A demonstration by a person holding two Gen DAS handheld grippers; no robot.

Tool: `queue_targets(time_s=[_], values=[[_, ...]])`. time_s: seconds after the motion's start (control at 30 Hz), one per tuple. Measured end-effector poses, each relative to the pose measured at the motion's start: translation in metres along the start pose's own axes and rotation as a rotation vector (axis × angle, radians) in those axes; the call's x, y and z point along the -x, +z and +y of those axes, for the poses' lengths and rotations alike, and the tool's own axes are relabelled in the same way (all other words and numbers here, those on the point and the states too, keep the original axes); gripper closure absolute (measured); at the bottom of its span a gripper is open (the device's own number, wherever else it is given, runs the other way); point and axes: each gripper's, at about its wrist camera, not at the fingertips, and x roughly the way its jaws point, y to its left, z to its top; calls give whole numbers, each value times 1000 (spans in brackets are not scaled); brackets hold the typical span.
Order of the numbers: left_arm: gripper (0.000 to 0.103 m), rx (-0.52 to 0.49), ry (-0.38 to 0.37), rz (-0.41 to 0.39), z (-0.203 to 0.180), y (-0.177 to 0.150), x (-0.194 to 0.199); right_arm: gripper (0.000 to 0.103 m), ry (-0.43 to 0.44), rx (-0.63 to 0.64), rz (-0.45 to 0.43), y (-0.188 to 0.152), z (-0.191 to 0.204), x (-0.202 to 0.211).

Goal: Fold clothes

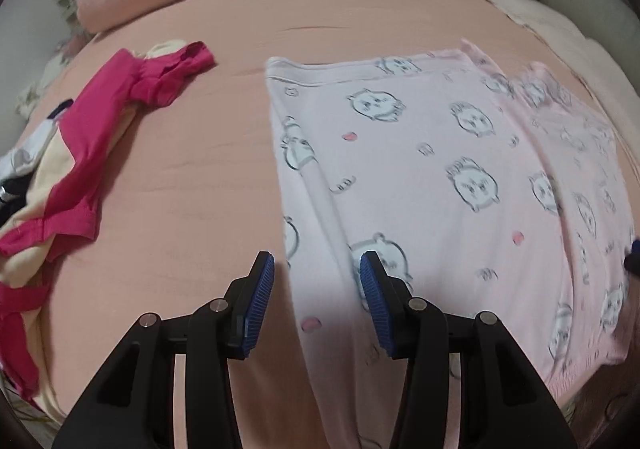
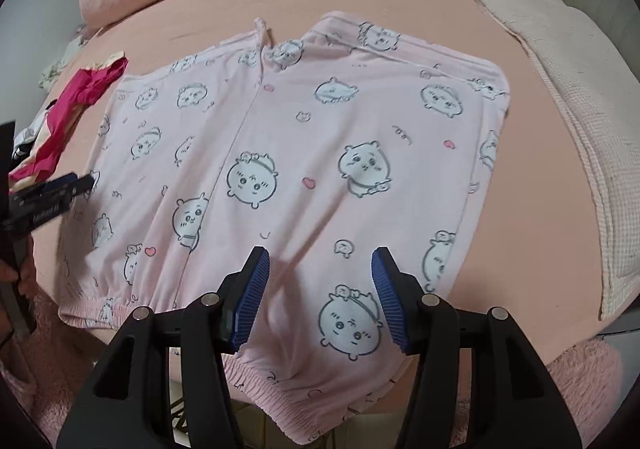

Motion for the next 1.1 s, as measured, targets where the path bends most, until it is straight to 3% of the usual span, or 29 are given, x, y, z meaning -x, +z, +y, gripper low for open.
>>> queue_targets(time_s=[0.07, 0.2, 0.4, 0.57, 0.67, 0.73, 0.8, 0.83, 0.9, 0.97, 1.03, 1.1], values=[[95, 13, -40, 6, 3, 0, -5, 49, -1, 6, 7, 2, 1, -7], [100, 16, -40, -23, 3, -3, 6, 49, -25, -11, 21, 4, 4, -16], [100, 70, -42, -43, 25, -4, 18, 49, -20, -23, 10, 1, 7, -15], [100, 114, 4, -16, 44, -13, 12, 49, -26, -26, 12, -2, 3, -12], [100, 130, -33, 18, 54, -16, 6, 49, -55, -25, 26, -5, -2, -12], [95, 171, -63, 14, 59, -18, 13, 49, -57, -31, 36, -7, -6, -11], [74, 224, -95, -1, 65, -19, 22, 49, -29, -30, 40, -10, -7, -10], [70, 229, -114, -20, 64, -22, 30, 49, -6, -24, 32, -11, -5, -7], [68, 181, -165, -66, 48, -32, 50, 49, 50, 0, 12, -13, 2, -2], [68, 47, -206, -64, 11, -40, 57, 49, 96, 44, 2, -14, 16, 0], [68, -79, -196, -37, -23, -48, 51, 49, 104, 86, 26, -17, 30, -7], [69, -147, -132, 24, -41, -55, 38, 49, 70, 107, 62, -23, 37, -13]])
